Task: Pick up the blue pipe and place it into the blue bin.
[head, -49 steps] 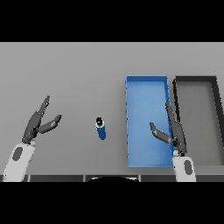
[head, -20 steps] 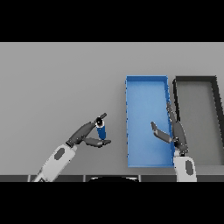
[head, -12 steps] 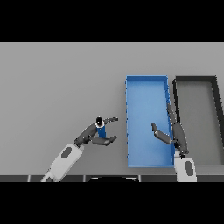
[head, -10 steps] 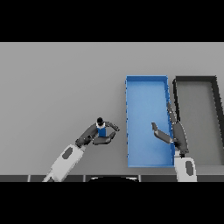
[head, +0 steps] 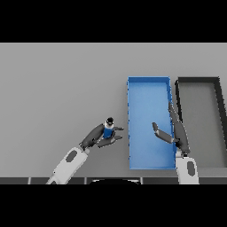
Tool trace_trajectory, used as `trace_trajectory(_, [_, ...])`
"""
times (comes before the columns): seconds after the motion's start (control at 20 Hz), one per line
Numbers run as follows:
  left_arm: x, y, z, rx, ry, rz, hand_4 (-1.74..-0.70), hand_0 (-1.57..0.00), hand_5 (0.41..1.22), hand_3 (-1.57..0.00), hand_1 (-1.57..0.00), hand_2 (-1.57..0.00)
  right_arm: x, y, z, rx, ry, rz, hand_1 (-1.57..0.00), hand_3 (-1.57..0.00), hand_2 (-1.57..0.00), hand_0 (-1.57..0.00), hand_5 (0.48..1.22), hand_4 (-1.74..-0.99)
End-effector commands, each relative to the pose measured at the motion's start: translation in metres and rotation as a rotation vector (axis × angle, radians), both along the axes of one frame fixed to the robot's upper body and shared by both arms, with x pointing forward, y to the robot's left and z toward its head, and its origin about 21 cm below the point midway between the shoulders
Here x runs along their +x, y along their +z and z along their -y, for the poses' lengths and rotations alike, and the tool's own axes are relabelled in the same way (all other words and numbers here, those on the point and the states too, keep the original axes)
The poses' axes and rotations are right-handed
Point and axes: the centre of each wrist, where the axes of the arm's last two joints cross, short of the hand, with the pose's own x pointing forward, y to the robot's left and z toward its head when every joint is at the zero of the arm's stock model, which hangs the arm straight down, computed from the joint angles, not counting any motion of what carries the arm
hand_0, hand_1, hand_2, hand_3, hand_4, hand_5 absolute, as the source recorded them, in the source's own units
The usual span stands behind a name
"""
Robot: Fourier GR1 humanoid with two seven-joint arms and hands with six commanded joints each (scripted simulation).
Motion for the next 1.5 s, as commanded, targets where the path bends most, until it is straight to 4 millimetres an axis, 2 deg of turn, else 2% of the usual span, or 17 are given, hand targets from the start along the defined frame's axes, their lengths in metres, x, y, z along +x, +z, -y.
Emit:
trace_trajectory(0.0, [-0.002, 0.004, 0.000, -0.023, -0.005, 0.027, -1.48, -1.47, 1.188, -1.49, -1.48, -1.50, -0.001, 0.001, 0.001, 0.005, 0.002, -0.003, 0.00, 0.00, 0.00, 0.00, 0.628, -1.219])
trace_trajectory(0.15, [0.003, 0.027, 0.008, -0.080, -0.015, 0.091, -1.47, -1.52, 1.204, -1.53, -1.53, -1.53, -0.001, -0.002, 0.001, 0.003, 0.000, -0.004, 0.00, 0.00, 0.00, 0.00, 0.636, -1.226])
trace_trajectory(0.5, [0.007, 0.070, 0.025, -0.118, -0.108, 0.161, -1.47, -1.56, 1.217, -1.56, -1.56, -1.56, -0.003, 0.000, 0.001, -0.036, 0.002, 0.012, 0.00, 0.00, 0.00, 0.00, 0.644, -1.170])
trace_trajectory(0.7, [0.006, 0.076, 0.025, -0.089, -0.120, 0.150, -1.47, -1.57, 1.220, -1.57, -1.57, -1.57, -0.004, -0.002, 0.005, -0.046, -0.005, 0.019, 0.00, 0.00, 0.00, 0.00, 0.643, -1.151])
trace_trajectory(0.8, [0.006, 0.074, 0.028, -0.081, -0.115, 0.144, -1.47, -1.57, 1.220, -1.57, -1.57, -1.57, -0.032, -0.009, -0.011, -0.034, -0.090, 0.045, 0.00, 0.00, 0.00, 0.00, 0.643, -1.141])
trace_trajectory(0.9, [0.006, 0.072, 0.028, -0.084, -0.113, 0.142, -1.47, -1.57, 1.220, -1.57, -1.57, -1.57, -0.073, -0.017, -0.035, -0.027, -0.256, 0.053, 0.00, 0.00, 0.00, 0.00, 0.643, -1.138])
trace_trajectory(1.0, [0.005, 0.070, 0.026, -0.090, -0.113, 0.153, -1.47, -1.57, 1.220, -1.57, -1.57, -1.57, -0.117, -0.020, -0.063, -0.029, -0.466, 0.050, 0.00, 0.00, 0.00, 0.00, 0.643, -1.188])
trace_trajectory(1.1, [0.007, 0.071, 0.028, -0.088, -0.123, 0.148, -1.47, -1.57, 1.220, -1.57, -1.57, -1.57, -0.137, -0.016, -0.082, -0.031, -0.568, 0.042, 0.00, 0.00, 0.00, 0.00, 0.642, -1.184])
trace_trajectory(1.15, [0.008, 0.072, 0.027, -0.089, -0.127, 0.150, -1.47, -1.57, 1.220, -1.57, -1.57, -1.57, -0.141, -0.010, -0.084, -0.033, -0.586, 0.058, 0.00, 0.00, -0.02, 0.00, 0.642, -1.187])
trace_trajectory(1.25, [0.005, 0.072, 0.027, -0.085, -0.132, 0.150, -1.47, -1.57, 1.221, -1.57, -1.57, -1.57, -0.145, 0.005, -0.082, 0.087, -0.496, 0.159, -0.01, 0.00, -0.07, 0.00, 0.641, -1.198])
trace_trajectory(1.35, [0.006, 0.074, 0.029, -0.086, -0.134, 0.144, -1.47, -1.57, 1.221, -1.57, -1.57, -1.57, -0.147, 0.013, -0.087, 0.182, -0.359, 0.046, -0.03, 0.00, -0.11, 0.00, 0.609, -1.209])
trace_trajectory(1.45, [0.007, 0.076, 0.029, -0.084, -0.137, 0.149, -1.47, -1.57, 1.221, -1.57, -1.57, -1.57, -0.140, 0.030, -0.088, 0.205, -0.227, 0.006, -0.02, 0.00, -0.12, 0.00, 0.600, -1.224])
